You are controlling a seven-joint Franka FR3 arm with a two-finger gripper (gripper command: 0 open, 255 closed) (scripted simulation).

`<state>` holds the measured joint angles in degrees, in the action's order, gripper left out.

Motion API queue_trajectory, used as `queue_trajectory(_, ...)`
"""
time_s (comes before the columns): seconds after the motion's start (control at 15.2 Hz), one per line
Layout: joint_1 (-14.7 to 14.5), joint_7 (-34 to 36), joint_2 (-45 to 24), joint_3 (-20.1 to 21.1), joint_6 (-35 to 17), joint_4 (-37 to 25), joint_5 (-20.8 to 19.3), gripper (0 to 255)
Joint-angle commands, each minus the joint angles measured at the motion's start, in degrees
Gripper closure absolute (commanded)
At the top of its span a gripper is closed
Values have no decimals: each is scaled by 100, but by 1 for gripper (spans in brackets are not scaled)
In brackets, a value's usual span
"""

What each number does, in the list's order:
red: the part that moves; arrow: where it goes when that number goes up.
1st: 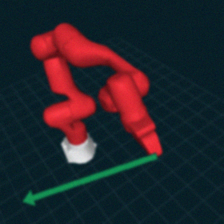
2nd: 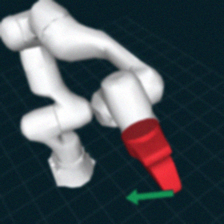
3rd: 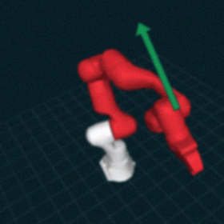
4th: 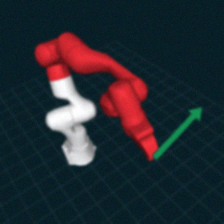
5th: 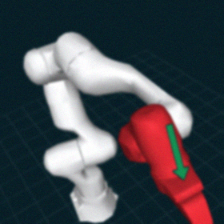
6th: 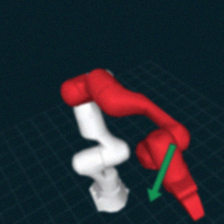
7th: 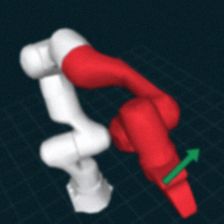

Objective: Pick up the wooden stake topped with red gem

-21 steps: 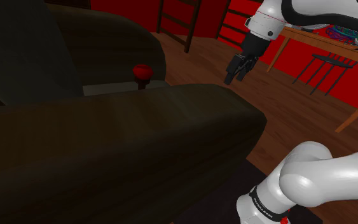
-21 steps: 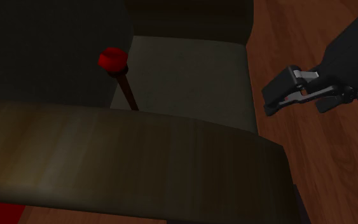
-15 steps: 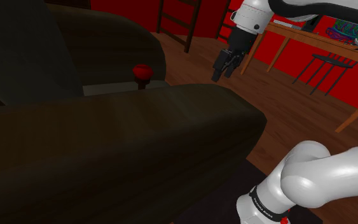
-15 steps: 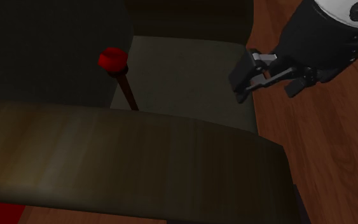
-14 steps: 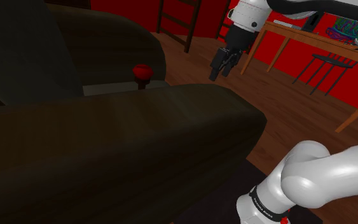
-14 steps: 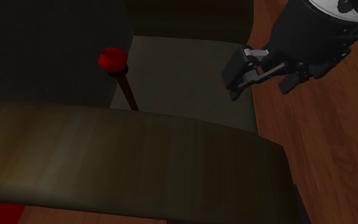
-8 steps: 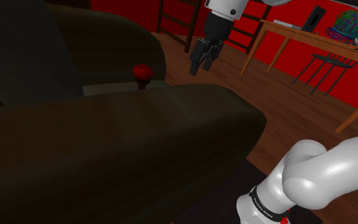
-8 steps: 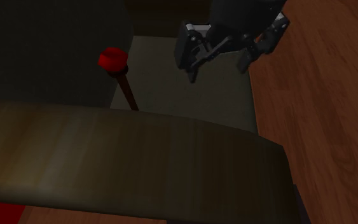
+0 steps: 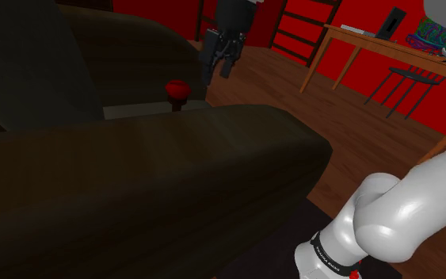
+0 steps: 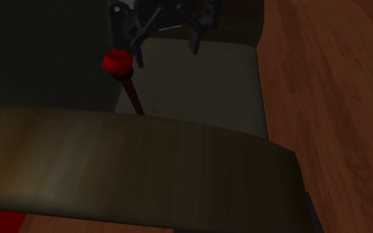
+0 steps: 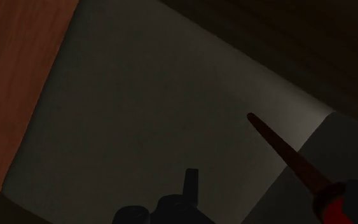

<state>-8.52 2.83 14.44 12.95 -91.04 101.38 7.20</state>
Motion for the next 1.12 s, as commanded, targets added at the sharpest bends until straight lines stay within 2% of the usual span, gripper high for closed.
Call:
queue_trajectory(0.0,-104,97,-379,169,124,-501,-23,0)
queue_trajectory(0.33,-389,307,-1299,546,432,-1710,-179,0)
queue_trajectory(0.79,-377,213,-1082,522,-159,-907,-110,0)
queue_trajectory(0.99,-376,206,-1068,521,-206,-846,-106,0)
queue_trajectory(1.06,-377,206,-1065,521,-205,-843,-105,255)
